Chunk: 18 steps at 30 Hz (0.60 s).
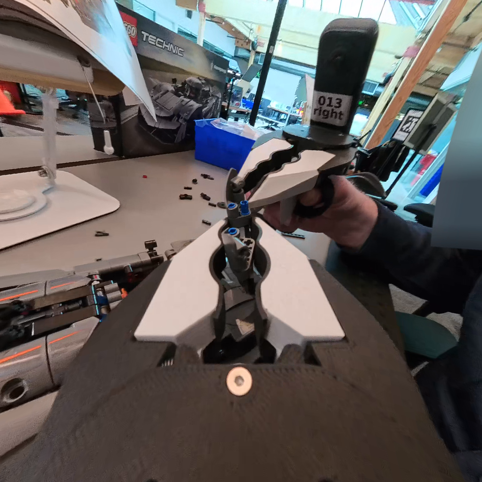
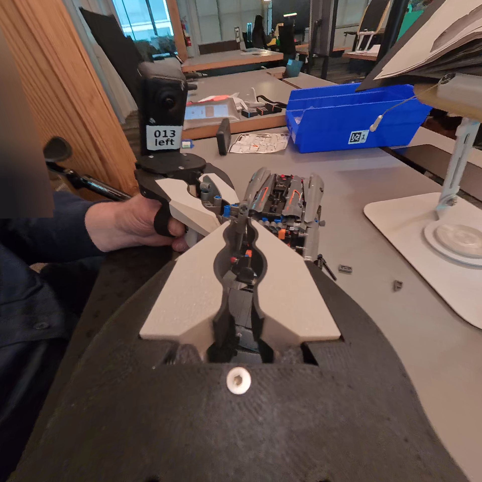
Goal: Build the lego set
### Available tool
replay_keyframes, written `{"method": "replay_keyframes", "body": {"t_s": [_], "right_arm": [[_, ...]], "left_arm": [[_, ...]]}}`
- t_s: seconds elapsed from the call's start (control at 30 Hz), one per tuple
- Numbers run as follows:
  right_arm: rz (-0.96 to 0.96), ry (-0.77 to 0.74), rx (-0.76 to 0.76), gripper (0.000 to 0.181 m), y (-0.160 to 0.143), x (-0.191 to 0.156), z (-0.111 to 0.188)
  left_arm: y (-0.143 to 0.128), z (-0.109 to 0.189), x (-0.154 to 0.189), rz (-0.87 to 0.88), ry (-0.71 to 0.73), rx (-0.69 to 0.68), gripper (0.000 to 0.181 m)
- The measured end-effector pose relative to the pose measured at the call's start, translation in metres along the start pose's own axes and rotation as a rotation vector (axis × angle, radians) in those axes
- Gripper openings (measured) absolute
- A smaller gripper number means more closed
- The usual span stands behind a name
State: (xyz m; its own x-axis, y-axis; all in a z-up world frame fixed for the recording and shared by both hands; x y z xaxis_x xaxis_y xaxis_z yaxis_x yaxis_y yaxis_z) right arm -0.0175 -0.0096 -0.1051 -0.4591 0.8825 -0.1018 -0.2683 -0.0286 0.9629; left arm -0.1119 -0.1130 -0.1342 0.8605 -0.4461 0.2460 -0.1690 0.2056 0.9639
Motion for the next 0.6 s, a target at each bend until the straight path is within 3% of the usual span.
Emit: {"method": "replay_keyframes", "body": {"t_s": [0.2, 0.6], "right_arm": [[-0.087, 0.089, 0.049, 0.019, 0.000, 0.003, 0.004], [-0.087, 0.143, 0.071, 0.007, 0.003, -0.003, 0.003]], "left_arm": [[0.004, 0.004, 0.005, -0.007, -0.066, 0.050, 0.013], [0.004, 0.004, 0.003, 0.027, -0.098, 0.056, 0.015]]}}
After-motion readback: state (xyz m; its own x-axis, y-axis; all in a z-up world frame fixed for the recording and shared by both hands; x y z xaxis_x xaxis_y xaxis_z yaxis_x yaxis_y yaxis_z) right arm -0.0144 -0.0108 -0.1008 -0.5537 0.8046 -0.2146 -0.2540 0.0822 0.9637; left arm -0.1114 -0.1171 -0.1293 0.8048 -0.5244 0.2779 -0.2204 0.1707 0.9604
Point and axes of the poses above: each gripper's, where its closed fingertips meet, z back along the fingers, y out of its top, x = y × z across the jaws, the point moved 8 cm from there along z, back along the fingers, and after that the axes turned 3 degrees about -x, right-handed, at the moved point
